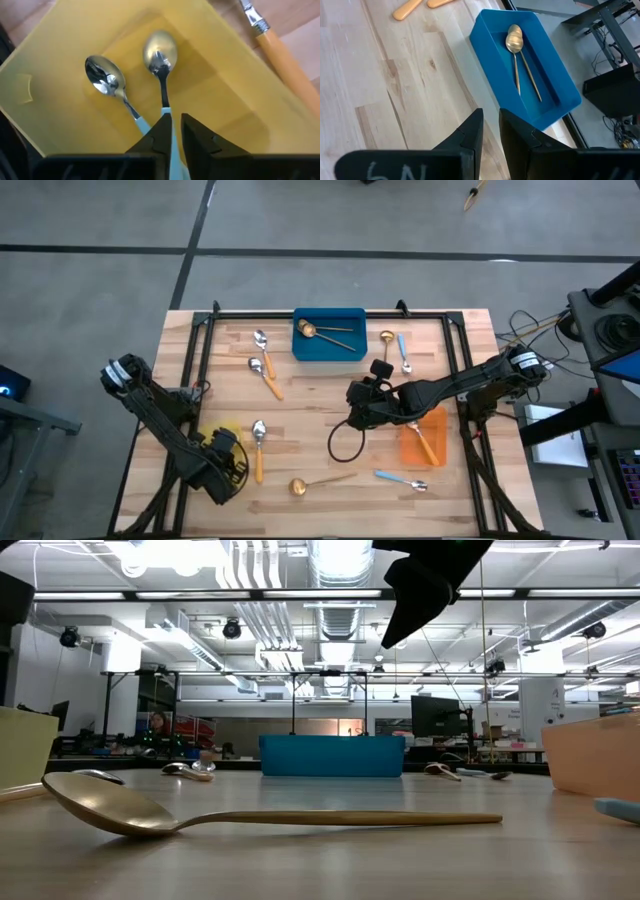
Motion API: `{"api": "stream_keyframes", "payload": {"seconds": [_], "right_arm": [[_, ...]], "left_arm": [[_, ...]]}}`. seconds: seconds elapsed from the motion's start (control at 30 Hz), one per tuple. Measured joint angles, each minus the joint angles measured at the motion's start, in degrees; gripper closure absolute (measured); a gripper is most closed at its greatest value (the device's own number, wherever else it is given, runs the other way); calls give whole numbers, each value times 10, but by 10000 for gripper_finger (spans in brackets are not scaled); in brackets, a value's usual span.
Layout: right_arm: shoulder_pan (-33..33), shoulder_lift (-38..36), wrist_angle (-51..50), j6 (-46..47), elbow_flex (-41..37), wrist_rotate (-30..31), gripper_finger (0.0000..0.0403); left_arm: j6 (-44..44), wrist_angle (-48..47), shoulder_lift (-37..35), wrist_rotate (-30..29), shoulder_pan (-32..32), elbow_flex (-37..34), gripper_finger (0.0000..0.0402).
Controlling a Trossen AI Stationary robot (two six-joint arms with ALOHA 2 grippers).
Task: Sort silverware by color (type)
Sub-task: Put the blue spoon into the yellow bin
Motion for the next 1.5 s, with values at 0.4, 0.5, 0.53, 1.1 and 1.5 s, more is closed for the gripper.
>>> {"api": "stream_keyframes", "payload": {"seconds": [0.4,0.5,0.53,1.1,1.5], "right_arm": [[0,0,0,0,0,0,349],[0,0,0,0,0,0,349],[0,0,0,0,0,0,349],[0,0,0,0,-1,0,349],[0,0,0,0,-1,0,349]], "left_arm": [[-7,6,0,-2,0,-19,253],[-15,27,0,-4,0,-37,238],[-17,40,0,-7,0,-45,236],[-37,135,-1,-26,0,-106,262],[-43,129,0,-29,-2,-100,392]]}}
